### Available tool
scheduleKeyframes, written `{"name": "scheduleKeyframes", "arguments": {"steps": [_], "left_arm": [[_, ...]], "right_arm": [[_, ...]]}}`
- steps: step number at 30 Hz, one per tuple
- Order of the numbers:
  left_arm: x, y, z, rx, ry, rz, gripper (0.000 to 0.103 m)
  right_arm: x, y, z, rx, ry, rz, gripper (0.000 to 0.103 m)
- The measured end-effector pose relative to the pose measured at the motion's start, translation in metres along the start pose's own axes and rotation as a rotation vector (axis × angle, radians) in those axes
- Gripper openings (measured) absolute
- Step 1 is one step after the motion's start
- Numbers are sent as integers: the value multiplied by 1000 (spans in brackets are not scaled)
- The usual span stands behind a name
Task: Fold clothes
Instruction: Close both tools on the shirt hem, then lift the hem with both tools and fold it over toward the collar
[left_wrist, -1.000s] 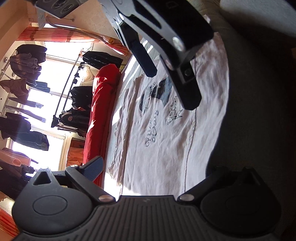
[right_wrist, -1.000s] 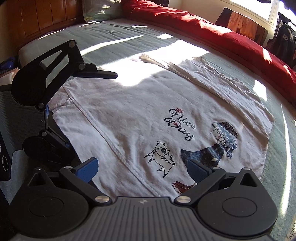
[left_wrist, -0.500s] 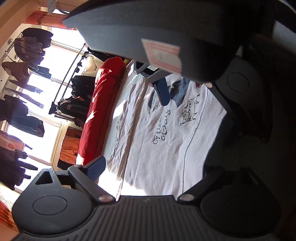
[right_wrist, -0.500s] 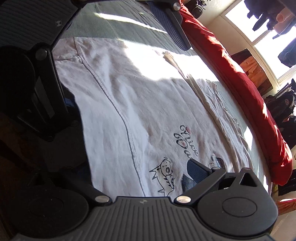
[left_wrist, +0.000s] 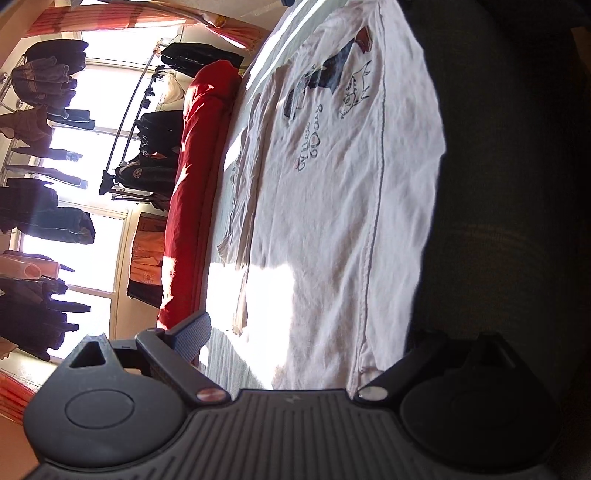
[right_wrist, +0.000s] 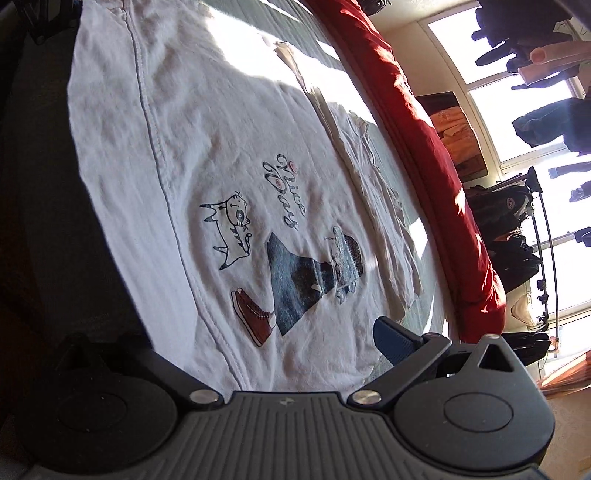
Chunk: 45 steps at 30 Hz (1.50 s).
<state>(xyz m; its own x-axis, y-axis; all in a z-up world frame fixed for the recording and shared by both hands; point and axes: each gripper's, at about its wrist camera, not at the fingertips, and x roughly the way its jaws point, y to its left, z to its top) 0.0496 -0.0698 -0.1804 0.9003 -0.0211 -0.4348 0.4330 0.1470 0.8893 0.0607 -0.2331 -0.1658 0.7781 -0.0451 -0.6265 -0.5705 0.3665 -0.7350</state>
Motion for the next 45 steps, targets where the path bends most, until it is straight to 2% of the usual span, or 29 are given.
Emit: {"name": "scheduleKeyframes", "arguments": {"steps": [4,7,9,10,12,13,15,17,18,24,32,45], "left_arm": [[0,-8,4,80,-28,4,89],[-2,-13,4,115,-37,-30,69],[-3,-15,3,135,-42,-57,45],[-4,-16,3,145,-44,-70,40],[-5,-17,2,147,-47,-92,19],[-6,-17,1,146,-49,-102,15],[-6,-16,1,151,-53,-114,7],[-6,-14,0,159,-57,-124,5],[-6,-12,0,157,-58,-128,5],[-4,12,5,106,-65,-114,3],[11,45,12,66,-62,-59,3],[72,99,27,-33,-34,32,3]], "right_arm": [[-8,2,5,-27,-28,-17,99],[-13,8,1,-62,-28,42,95],[-10,10,-5,-72,0,59,83],[-10,8,-8,-56,11,72,80],[-12,1,-12,-7,17,106,62],[-14,-2,-13,9,16,117,56],[-18,-6,-14,39,6,156,26],[-21,-9,-13,64,-3,192,8],[-21,-9,-13,62,-3,201,7],[-24,-16,-11,68,-18,209,4],[-25,-51,0,68,-62,129,3],[22,-109,19,115,-96,-15,3]]}}
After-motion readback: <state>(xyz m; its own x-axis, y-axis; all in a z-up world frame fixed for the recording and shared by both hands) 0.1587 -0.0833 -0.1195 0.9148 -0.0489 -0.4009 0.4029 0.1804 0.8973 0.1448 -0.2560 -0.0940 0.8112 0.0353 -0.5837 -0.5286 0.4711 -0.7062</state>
